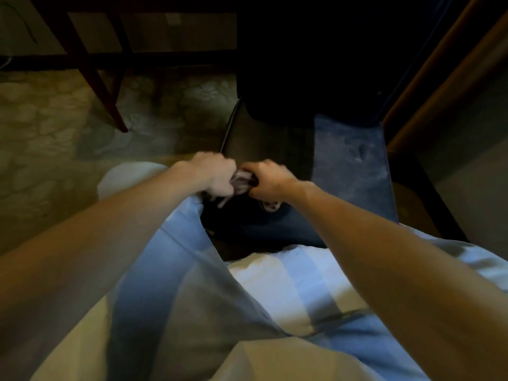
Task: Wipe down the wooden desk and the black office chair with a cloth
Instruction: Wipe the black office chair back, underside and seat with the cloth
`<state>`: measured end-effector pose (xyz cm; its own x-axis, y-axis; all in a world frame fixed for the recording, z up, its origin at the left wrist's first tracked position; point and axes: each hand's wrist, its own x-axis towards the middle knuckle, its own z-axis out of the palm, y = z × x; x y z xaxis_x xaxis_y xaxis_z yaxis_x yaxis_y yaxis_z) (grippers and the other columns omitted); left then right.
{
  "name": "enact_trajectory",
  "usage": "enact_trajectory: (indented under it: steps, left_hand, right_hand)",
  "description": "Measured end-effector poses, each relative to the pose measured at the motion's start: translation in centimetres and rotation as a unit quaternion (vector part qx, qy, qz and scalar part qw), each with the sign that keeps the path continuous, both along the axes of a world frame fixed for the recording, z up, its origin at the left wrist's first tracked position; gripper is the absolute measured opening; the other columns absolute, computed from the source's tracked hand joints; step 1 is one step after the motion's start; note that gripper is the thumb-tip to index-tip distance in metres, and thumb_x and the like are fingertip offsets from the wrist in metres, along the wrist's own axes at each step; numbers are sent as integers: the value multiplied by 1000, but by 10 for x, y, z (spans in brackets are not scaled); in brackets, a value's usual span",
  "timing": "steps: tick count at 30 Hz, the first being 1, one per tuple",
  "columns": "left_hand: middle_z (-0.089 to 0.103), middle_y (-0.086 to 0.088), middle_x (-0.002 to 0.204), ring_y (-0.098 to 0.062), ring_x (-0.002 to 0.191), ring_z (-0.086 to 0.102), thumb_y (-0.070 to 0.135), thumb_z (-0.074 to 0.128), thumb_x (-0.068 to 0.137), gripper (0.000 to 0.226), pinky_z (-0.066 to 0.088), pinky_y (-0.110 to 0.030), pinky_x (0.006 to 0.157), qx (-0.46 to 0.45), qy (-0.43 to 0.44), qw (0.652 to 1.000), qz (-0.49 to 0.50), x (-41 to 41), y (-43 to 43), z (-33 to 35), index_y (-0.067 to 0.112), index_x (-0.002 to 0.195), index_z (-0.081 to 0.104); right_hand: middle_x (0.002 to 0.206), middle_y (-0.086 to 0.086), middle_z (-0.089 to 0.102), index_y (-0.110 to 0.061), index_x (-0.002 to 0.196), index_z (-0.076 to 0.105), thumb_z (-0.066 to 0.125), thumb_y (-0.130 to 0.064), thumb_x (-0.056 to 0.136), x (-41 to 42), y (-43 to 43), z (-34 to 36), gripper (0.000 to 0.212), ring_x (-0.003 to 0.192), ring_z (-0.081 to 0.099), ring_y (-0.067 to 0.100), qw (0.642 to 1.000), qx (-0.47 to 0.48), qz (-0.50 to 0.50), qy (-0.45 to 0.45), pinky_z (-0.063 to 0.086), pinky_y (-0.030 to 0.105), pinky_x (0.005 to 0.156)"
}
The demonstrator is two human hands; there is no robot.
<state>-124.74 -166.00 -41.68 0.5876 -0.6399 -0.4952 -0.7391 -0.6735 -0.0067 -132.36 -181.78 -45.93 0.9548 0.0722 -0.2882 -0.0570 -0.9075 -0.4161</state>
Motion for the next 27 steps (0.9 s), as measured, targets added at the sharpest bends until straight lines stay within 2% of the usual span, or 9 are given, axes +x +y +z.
enact_trajectory:
  steps: [2, 4, 6, 8, 11, 14, 18, 23, 27]
  left_hand:
    - [55, 2, 77, -16, 67, 55, 42, 69, 85, 24, 42, -31, 56, 46, 43, 998, -18, -11, 5, -16, 26, 82, 51]
    - [50, 3, 73, -16, 64, 50, 42, 69, 86, 28, 39, -32, 56, 43, 17, 998, -53, -20, 9, -29, 27, 79, 46]
    - [50, 4, 71, -16, 65, 51, 42, 69, 85, 27, 41, -31, 59, 25, -4, 996, -80, -30, 12, -38, 26, 81, 49]
    - [54, 4, 71, -13, 62, 52, 42, 71, 85, 28, 37, -28, 54, 16, 13, 995, -95, -41, 14, -49, 28, 76, 48]
    - [59, 5, 72, -10, 63, 57, 41, 72, 85, 29, 37, -24, 51, 15, 71, 994, -86, -52, 17, -61, 31, 74, 48]
    - [66, 3, 75, -13, 68, 64, 40, 73, 85, 19, 45, -26, 56, 8, 150, 988, -45, -57, 23, -66, 29, 78, 58]
    - [71, -3, 86, -17, 79, 69, 32, 71, 88, 7, 54, -30, 68, 16, 234, 972, 13, -68, 30, -72, 26, 89, 68]
    - [72, -1, 88, -16, 82, 69, 30, 64, 94, 8, 47, -25, 65, 2, 250, 966, 60, -68, 29, -61, 25, 95, 70]
    - [73, -2, 88, -18, 83, 70, 28, 65, 92, 4, 53, -31, 69, -12, 230, 972, 48, -63, 21, -42, 28, 90, 69]
  right_hand:
    - [119, -3, 62, -35, 128, 56, 69, -35, 87, -5, 11, -18, 43, 115, 54, 23, 997, 15, 33, 61, 40, 55, 106]
    - [126, -4, 60, -38, 134, 52, 69, -36, 86, -15, 18, -34, 51, 125, 44, 24, 998, -6, 43, 39, 25, 63, 111]
    - [132, -4, 58, -38, 140, 47, 69, -38, 84, -26, 19, -43, 61, 128, 40, 25, 998, -34, 59, 9, 21, 63, 112]
    - [131, -5, 59, -38, 141, 47, 70, -40, 82, -37, 19, -50, 63, 125, 41, 23, 996, -47, 79, -1, 24, 58, 111]
    - [120, -8, 60, -37, 131, 55, 69, -40, 80, -54, 20, -58, 53, 110, 42, 16, 996, -31, 85, 3, 28, 46, 104]
    - [104, -13, 56, -37, 124, 62, 69, -39, 82, -60, 20, -59, 43, 101, 45, 11, 996, -3, 80, 39, 30, 32, 91]
    - [92, -11, 62, -34, 113, 66, 72, -35, 85, -71, 24, -64, 29, 88, 61, 13, 989, 80, 34, 123, 39, 17, 67]
    - [98, -6, 68, -33, 103, 67, 69, -25, 88, -75, 14, -51, 17, 91, 65, 11, 951, 206, -51, 223, 49, 21, 71]
    - [97, -4, 68, -26, 109, 69, 71, -22, 88, -62, 5, -28, 21, 89, 65, 11, 962, 172, -49, 205, 52, 21, 68]
